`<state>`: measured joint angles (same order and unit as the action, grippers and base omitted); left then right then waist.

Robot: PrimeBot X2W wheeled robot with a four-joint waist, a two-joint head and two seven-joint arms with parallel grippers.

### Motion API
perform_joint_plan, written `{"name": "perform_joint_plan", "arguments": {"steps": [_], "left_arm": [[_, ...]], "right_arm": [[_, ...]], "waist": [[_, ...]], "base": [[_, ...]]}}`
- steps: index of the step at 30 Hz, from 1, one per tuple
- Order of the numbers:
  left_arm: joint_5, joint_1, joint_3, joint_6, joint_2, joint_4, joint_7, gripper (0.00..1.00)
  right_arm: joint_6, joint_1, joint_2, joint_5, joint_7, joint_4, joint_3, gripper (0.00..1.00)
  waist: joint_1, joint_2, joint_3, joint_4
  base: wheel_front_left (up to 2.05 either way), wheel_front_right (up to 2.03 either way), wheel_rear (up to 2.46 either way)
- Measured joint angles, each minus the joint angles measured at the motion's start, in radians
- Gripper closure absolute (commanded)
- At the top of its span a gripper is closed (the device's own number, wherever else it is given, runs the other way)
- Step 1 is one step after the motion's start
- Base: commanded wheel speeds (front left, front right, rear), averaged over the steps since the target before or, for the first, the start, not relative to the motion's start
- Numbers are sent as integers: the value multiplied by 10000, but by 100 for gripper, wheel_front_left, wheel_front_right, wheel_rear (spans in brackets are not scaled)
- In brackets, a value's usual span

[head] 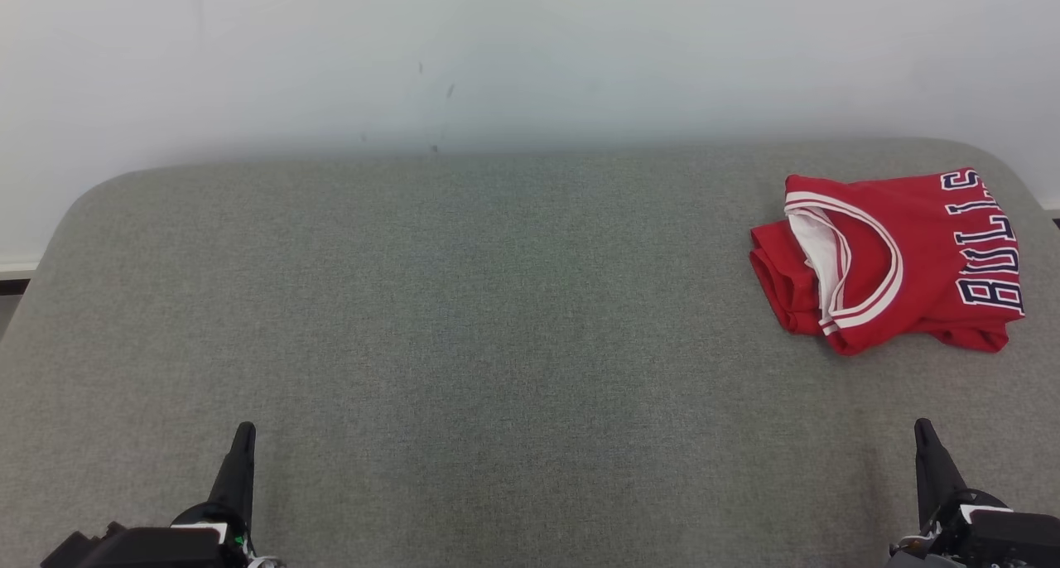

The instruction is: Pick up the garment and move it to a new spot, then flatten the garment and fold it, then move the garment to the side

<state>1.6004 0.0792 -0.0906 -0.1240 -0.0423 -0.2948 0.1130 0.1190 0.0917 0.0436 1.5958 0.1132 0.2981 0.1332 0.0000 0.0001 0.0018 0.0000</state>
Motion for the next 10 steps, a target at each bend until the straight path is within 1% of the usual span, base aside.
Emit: {"name": "perform_joint_plan", "arguments": {"steps": [10], "left_arm": [[0, 0, 0, 0, 0, 0, 0, 100]], "right_arm": [[0, 0, 0, 0, 0, 0, 0, 100]], "waist": [[0, -1, 0, 0]], "base": [[0, 0, 0]]}}
